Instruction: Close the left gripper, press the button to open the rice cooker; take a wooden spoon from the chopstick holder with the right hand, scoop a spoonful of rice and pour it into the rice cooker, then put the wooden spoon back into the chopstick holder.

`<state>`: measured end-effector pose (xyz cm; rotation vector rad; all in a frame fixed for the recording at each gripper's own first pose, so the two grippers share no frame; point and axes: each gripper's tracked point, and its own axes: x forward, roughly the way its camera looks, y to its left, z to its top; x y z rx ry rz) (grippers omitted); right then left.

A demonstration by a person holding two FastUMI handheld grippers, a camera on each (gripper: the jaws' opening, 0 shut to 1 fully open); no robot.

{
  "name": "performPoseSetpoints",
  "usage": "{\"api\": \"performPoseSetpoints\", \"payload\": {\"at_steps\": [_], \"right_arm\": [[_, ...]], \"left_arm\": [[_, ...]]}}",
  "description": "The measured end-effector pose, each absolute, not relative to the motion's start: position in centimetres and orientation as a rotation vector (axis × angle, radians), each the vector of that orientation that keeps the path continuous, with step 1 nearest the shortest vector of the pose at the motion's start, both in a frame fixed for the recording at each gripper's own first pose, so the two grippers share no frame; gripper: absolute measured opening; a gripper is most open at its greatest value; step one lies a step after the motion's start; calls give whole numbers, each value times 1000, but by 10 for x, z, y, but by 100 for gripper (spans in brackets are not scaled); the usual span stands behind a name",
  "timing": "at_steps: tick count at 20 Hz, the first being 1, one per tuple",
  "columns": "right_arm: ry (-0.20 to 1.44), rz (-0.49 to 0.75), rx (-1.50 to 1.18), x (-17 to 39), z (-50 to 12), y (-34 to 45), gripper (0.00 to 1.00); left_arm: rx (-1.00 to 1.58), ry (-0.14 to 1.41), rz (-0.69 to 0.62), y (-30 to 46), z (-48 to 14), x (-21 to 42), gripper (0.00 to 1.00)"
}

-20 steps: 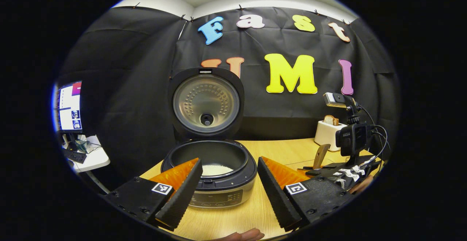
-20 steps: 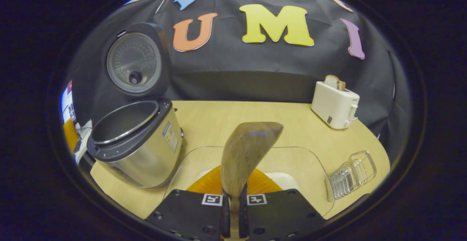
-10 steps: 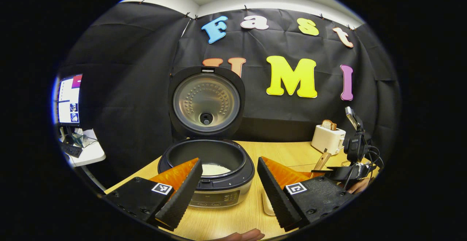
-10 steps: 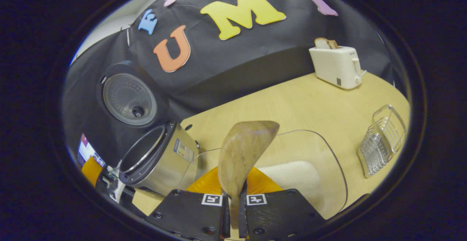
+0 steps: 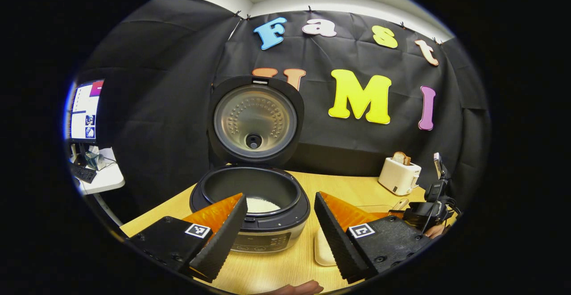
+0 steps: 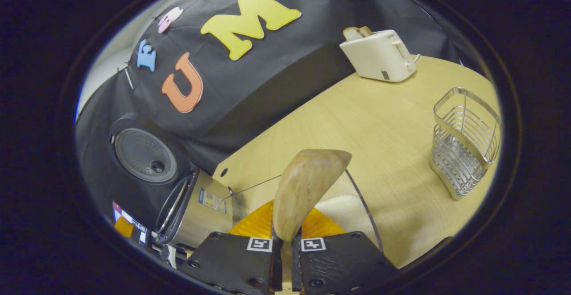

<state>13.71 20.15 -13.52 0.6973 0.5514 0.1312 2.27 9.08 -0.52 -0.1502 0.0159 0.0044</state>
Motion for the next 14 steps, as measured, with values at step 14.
{"api": "performPoseSetpoints", "payload": {"at_steps": [14], "right_arm": [[464,150,1063,137,-93,161,9]], "left_arm": [[-109,-39,-13,74,10,12,96]]}}
